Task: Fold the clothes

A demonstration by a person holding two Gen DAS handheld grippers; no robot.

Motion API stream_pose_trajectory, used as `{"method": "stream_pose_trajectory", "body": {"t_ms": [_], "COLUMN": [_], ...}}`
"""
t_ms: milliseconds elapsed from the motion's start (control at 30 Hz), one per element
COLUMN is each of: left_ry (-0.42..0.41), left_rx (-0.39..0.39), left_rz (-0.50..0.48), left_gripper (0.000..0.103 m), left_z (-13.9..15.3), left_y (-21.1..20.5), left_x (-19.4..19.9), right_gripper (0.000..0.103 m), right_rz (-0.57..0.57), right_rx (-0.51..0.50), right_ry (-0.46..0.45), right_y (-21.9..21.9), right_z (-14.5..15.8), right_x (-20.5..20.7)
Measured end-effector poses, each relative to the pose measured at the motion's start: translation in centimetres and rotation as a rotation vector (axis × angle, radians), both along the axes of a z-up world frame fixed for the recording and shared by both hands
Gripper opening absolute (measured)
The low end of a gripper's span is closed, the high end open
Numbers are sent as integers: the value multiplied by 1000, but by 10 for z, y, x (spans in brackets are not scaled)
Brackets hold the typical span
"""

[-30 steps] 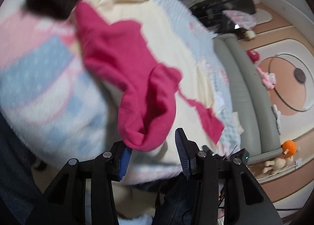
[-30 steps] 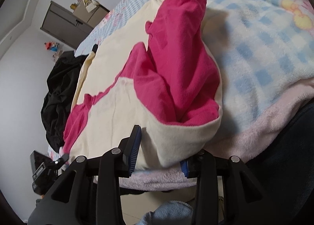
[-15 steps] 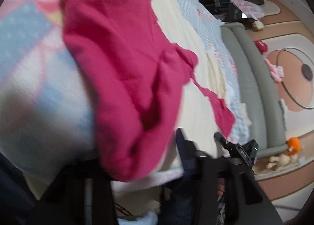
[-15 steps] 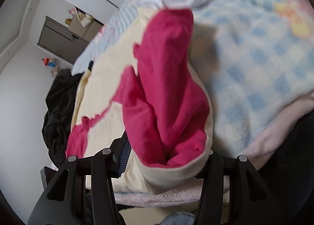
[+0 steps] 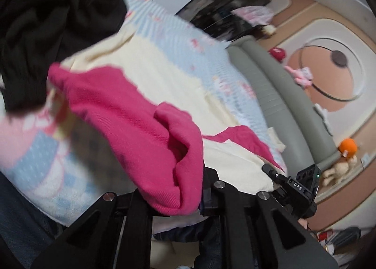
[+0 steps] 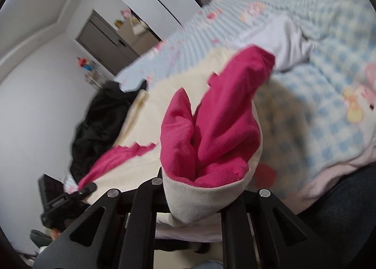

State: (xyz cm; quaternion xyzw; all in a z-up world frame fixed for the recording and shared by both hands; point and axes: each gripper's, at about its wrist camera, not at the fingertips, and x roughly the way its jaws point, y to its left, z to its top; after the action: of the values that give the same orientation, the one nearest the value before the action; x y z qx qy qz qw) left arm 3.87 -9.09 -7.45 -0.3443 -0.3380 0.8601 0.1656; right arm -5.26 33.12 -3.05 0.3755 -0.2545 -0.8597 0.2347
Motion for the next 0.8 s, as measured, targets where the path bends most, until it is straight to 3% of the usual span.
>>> {"method": "stream_pose_trajectory", "body": {"t_ms": [100, 267, 400, 567, 800], "left_ry": [45, 68, 34, 0, -127], "left_rx": [-12, -8, -4, -21, -19], "left_rz": [-31, -80, -104, -140, -187], "left_gripper": [14, 14, 14, 14, 15], "left_z": [15, 27, 26, 24, 2], "left_y": [2, 4, 10, 0, -7], "left_x": [14, 30, 36, 48, 26], "right_gripper": [11, 11, 11, 11, 11], "right_rz": [12, 31, 45, 61, 84], "right_rx": [-8, 1, 8, 39, 84], "right_ry": [47, 50, 50, -13, -104], "right_y": [3, 4, 5, 1, -5], "right_z": [20, 25, 28, 15, -5], "right_x": [14, 39, 59, 56, 52]}}
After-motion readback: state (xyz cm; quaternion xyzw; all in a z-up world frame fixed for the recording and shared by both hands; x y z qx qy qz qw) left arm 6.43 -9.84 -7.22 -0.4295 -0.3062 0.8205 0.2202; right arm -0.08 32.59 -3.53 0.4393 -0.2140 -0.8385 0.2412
